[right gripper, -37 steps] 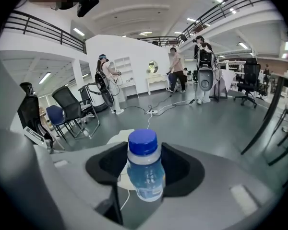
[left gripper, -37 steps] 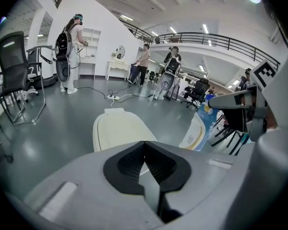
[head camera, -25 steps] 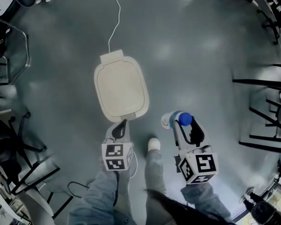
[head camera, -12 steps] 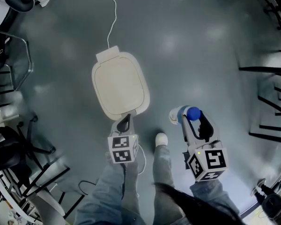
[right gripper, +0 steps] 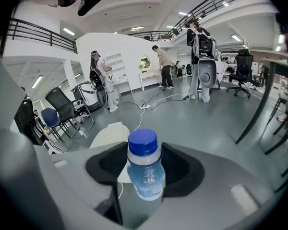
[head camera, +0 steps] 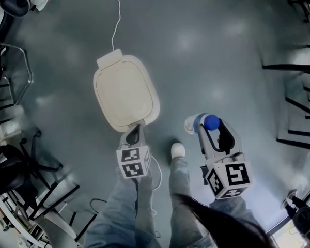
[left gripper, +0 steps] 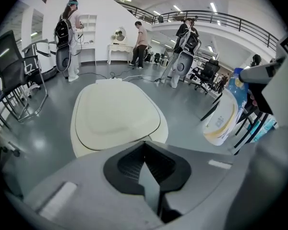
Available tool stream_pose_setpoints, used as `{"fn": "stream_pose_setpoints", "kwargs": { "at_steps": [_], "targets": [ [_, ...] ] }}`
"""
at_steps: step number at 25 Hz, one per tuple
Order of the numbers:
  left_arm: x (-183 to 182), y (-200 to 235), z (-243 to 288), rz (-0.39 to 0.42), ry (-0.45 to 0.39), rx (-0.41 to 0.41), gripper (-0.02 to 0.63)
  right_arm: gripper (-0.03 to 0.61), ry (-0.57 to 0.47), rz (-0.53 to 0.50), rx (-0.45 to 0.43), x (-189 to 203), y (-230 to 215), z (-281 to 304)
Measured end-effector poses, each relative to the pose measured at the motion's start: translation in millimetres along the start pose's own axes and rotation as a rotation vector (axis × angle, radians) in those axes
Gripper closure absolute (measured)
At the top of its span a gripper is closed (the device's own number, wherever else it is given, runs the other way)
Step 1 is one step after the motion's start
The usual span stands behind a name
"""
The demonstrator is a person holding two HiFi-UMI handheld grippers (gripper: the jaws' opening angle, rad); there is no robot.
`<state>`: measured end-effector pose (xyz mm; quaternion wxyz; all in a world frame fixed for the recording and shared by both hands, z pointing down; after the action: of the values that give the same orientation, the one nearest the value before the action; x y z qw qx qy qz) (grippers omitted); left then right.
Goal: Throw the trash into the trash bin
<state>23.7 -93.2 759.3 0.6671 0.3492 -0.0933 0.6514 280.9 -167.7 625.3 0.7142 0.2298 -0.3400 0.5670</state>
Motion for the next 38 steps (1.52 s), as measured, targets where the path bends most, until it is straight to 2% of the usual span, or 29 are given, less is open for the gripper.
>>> {"fn": "stream_pose_setpoints", "kwargs": {
  "at_steps": [7,12,16,19,28,38],
  "targets": [
    [5.6,4.3,1.7,-0.064,-0.038,0.013,0.604,0.354,0.002,0.019,-0.004,4.0,-0.3,2.0],
    [6.0,4.1,1.4,-0.048,-0.025,0.025,0.604,0.354,-0.009,0.024,-0.003,3.3,-2.5,-2.2],
    [11.1,0.3,2.2,-0.011,-0.066,0.0,0.604,0.354,-0.013,0.034,-0.003,4.8,-4.3,-6.1],
    [12.4,1.0,2.0,-0.019,-0.091,-0.01,0.604,0.354,-0.015,0.032,-0.009,6.8,-3.8,-7.2],
    [4.5,0.4,0.4,-0.028,-0.028,0.004,0.604,0.354,-0.026,0.031,-0.002,3.0,-9.6,-11.8],
    [-7.2,2.2,-27.9,-0.014,-0.061,0.012,0.604,0.354,-0.049,0.003,-0.009,-11.7,10.2,-20.1]
  ]
}}
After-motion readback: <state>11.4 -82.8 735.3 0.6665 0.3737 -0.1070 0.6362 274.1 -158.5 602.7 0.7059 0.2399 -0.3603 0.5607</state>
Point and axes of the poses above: the fingertips, and each gripper's own axes: z forward along the fingers, y to its left, x out of its underside, the point moved 9 cm from there along -z, backward along the fingers, and after that the axes turned 14 degrees about x, right-handed, at the moved point
